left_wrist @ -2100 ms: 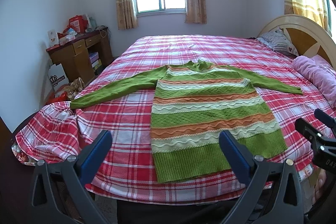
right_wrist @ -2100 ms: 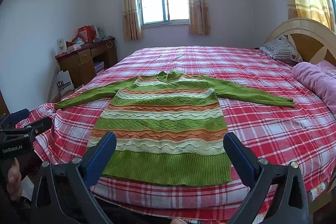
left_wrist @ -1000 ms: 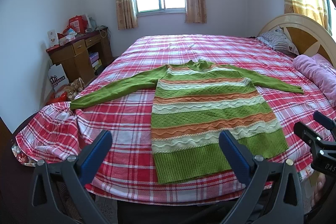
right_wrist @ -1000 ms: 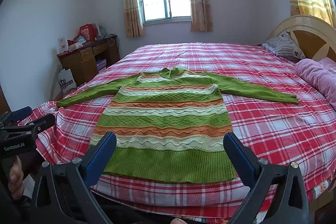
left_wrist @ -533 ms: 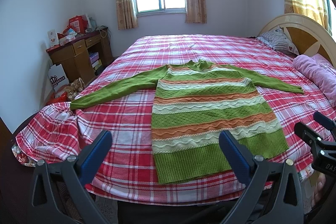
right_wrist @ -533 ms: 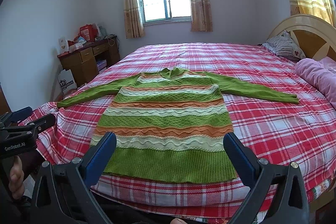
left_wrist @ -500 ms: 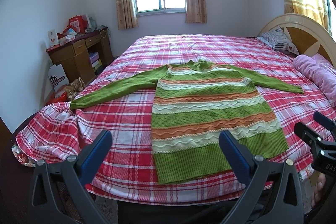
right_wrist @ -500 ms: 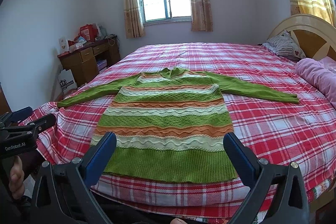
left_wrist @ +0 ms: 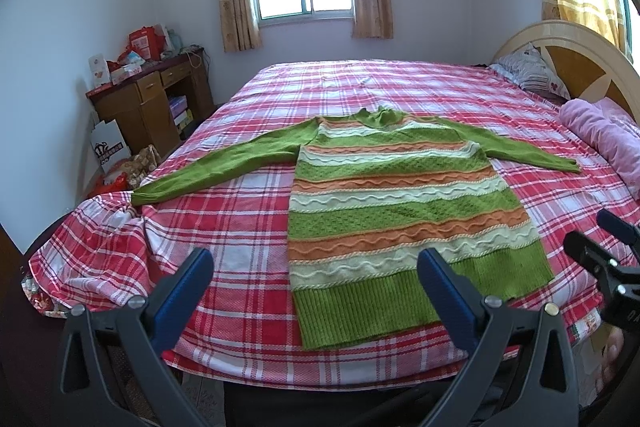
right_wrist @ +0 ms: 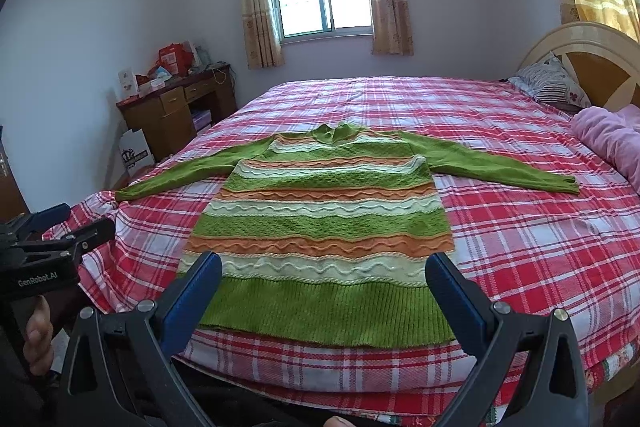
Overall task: Fold small clothes
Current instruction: 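Reach the right tool to the sweater's sleeve cuff and grasp it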
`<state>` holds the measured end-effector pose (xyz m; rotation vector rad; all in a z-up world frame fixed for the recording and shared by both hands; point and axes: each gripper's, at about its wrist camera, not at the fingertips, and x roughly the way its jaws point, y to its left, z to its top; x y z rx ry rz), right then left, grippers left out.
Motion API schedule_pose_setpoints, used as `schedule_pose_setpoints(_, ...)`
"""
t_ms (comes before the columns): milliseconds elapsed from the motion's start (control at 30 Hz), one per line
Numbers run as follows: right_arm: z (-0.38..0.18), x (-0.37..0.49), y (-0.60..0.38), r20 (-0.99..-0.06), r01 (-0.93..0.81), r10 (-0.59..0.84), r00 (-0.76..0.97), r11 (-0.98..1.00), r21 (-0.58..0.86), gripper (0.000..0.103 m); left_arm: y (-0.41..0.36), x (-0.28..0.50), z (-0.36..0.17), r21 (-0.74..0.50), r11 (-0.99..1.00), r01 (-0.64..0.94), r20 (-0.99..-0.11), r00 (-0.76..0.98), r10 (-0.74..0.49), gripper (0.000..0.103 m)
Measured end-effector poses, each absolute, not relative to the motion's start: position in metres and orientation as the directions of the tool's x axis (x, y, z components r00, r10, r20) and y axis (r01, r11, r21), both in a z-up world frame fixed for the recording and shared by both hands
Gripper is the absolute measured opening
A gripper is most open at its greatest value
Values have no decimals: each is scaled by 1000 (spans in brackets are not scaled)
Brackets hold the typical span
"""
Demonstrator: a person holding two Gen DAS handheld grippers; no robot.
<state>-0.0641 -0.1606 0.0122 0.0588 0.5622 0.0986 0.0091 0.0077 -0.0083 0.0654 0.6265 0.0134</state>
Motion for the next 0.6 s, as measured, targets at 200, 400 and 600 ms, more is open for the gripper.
schedule_pose_setpoints(200, 6, -49, -174, -515, -113, 148, 844, 989, 100, 102, 6, 24, -12, 116, 993, -10, -575, 815, 75, 103)
schedule_pose_setpoints(400, -15, -15, -199, -544, -73, 115, 831, 992, 99, 102, 11, 59, -22, 147, 988, -37, -595, 795, 118, 103)
schedule_pose_setpoints(600, -42, 21, -232, -583, 6, 57, 811, 994, 106, 102, 3, 100, -37, 186, 982, -29, -638, 757, 143, 103)
